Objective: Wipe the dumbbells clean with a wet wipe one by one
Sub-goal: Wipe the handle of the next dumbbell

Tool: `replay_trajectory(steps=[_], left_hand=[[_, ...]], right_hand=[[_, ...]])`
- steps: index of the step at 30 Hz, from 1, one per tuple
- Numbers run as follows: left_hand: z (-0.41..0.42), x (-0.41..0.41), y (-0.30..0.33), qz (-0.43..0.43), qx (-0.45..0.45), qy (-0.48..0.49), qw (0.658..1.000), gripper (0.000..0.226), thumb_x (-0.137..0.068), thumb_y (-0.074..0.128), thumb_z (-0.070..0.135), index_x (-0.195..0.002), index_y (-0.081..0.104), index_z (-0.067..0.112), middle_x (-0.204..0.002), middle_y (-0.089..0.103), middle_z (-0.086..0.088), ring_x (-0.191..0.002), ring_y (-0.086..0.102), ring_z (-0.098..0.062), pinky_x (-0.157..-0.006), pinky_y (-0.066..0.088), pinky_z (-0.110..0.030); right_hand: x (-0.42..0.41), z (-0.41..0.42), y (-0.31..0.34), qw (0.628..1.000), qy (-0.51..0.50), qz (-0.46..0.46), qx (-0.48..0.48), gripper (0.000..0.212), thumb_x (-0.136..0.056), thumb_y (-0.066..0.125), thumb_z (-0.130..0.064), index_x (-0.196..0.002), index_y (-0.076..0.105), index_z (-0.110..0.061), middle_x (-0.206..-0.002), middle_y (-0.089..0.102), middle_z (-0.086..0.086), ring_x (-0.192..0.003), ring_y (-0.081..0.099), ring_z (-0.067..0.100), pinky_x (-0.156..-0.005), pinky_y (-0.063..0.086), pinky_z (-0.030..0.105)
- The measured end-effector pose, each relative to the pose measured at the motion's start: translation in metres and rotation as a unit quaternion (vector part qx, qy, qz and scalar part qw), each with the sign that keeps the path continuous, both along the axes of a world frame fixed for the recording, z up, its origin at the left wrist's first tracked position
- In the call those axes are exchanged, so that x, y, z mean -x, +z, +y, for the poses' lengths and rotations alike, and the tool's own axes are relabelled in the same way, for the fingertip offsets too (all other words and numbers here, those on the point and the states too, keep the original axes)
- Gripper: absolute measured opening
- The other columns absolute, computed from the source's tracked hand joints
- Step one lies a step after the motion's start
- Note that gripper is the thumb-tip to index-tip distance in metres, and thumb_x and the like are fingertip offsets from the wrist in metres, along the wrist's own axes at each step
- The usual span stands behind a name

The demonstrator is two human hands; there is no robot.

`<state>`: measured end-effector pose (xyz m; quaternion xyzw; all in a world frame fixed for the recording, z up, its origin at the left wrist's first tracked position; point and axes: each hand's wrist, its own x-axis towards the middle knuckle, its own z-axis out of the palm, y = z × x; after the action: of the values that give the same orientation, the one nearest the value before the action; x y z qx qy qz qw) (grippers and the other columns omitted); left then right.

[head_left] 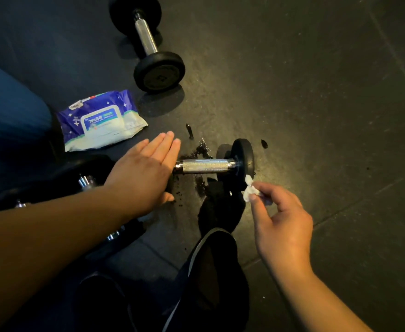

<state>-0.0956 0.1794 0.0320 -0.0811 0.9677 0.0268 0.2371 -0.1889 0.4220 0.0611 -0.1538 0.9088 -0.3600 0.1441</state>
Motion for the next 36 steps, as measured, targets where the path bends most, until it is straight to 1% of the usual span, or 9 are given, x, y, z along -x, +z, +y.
replay_trajectory(steps=[4, 8, 11, 14, 16, 23, 27, 30, 36], left_hand=[[-0.013, -0.002, -0.001, 0.010, -0.022, 0.018, 1.000, 0.127, -0.073, 0.068, 0.069, -0.156, -0.008, 0.010, -0.165, -0.001, -0.013, -0.152, 0.008, -0.023, -0.123, 0.012, -0.037], [-0.012, -0.008, -0.005, 0.019, -0.028, 0.041, 0.999, 0.122, -0.075, 0.070, 0.064, -0.156, -0.004, 0.011, -0.165, 0.006, -0.013, -0.151, 0.013, -0.023, -0.122, 0.015, -0.037], [-0.007, -0.011, -0.006, 0.024, -0.019, 0.042, 0.999, 0.118, -0.079, 0.067, 0.062, -0.157, -0.005, 0.010, -0.165, 0.005, -0.014, -0.151, 0.012, -0.025, -0.122, 0.014, -0.038], [-0.002, -0.015, -0.002, 0.023, -0.008, 0.046, 0.999, 0.114, -0.083, 0.062, 0.063, -0.157, -0.007, 0.009, -0.165, 0.001, -0.014, -0.152, 0.009, -0.025, -0.123, 0.012, -0.039], [0.001, -0.016, 0.000, 0.018, -0.008, 0.049, 0.999, 0.111, -0.086, 0.058, 0.062, -0.156, -0.010, 0.009, -0.165, -0.002, -0.013, -0.152, 0.006, -0.026, -0.123, 0.010, -0.039], [-0.009, 0.001, 0.006, -0.044, -0.025, 0.060, 0.997, 0.112, -0.085, 0.061, 0.060, -0.155, -0.011, 0.012, -0.165, -0.005, -0.009, -0.152, 0.000, -0.025, -0.123, 0.008, -0.041], [-0.029, 0.020, 0.013, -0.074, -0.057, 0.059, 0.994, 0.115, -0.079, 0.068, 0.062, -0.157, -0.002, 0.014, -0.165, 0.007, -0.007, -0.152, 0.008, -0.024, -0.122, 0.017, -0.041], [-0.040, 0.031, 0.014, -0.086, -0.072, 0.052, 0.992, 0.117, -0.076, 0.070, 0.065, -0.156, 0.004, 0.013, -0.163, 0.016, -0.008, -0.151, 0.014, -0.024, -0.120, 0.023, -0.042], [-0.036, 0.025, 0.010, -0.083, -0.055, 0.044, 0.994, 0.116, -0.077, 0.068, 0.065, -0.156, 0.001, 0.013, -0.164, 0.013, -0.009, -0.151, 0.014, -0.025, -0.121, 0.021, -0.041]], right_hand=[[0.013, -0.006, -0.005, 0.985, 0.109, 0.124, -0.045, 0.021, -0.086, 0.074, -0.010, -0.104, 0.074, -0.020, -0.098, 0.069, -0.012, -0.111, 0.061, 0.018, -0.096, 0.041, 0.022], [0.047, -0.041, -0.015, 0.945, 0.235, 0.206, -0.096, 0.017, -0.091, 0.060, -0.023, -0.101, 0.074, -0.022, -0.098, 0.073, -0.007, -0.116, 0.059, 0.027, -0.099, 0.045, 0.043], [0.067, -0.072, -0.026, 0.874, 0.349, 0.247, -0.230, 0.014, -0.084, 0.062, -0.024, -0.091, 0.074, -0.022, -0.084, 0.073, -0.003, -0.112, 0.060, 0.030, -0.103, 0.041, 0.043], [0.072, -0.094, -0.028, 0.800, 0.434, 0.210, -0.357, 0.017, -0.079, 0.060, -0.020, -0.092, 0.071, -0.021, -0.091, 0.073, 0.003, -0.120, 0.054, 0.032, -0.117, 0.023, 0.046], [0.075, -0.101, -0.028, 0.774, 0.447, 0.199, -0.402, 0.023, -0.082, 0.056, -0.020, -0.100, 0.070, -0.021, -0.097, 0.072, 0.003, -0.125, 0.050, 0.031, -0.120, 0.015, 0.044], [0.081, -0.093, -0.037, 0.773, 0.445, 0.211, -0.400, 0.025, -0.076, 0.066, -0.026, -0.100, 0.071, -0.023, -0.097, 0.073, 0.002, -0.129, 0.051, 0.027, -0.120, 0.015, 0.044], [0.079, -0.072, -0.037, 0.789, 0.441, 0.278, -0.325, 0.018, -0.080, 0.066, -0.023, -0.095, 0.076, -0.019, -0.086, 0.075, 0.001, -0.127, 0.054, 0.032, -0.119, 0.021, 0.051], [0.078, -0.069, -0.039, 0.801, 0.429, 0.292, -0.299, 0.020, -0.083, 0.066, -0.021, -0.099, 0.077, -0.015, -0.094, 0.077, 0.002, -0.130, 0.053, 0.035, -0.119, 0.023, 0.053], [0.089, -0.094, -0.048, 0.800, 0.411, 0.231, -0.371, 0.021, -0.079, 0.064, -0.026, -0.098, 0.073, -0.024, -0.098, 0.074, 0.004, -0.132, 0.050, 0.028, -0.120, 0.016, 0.046]])
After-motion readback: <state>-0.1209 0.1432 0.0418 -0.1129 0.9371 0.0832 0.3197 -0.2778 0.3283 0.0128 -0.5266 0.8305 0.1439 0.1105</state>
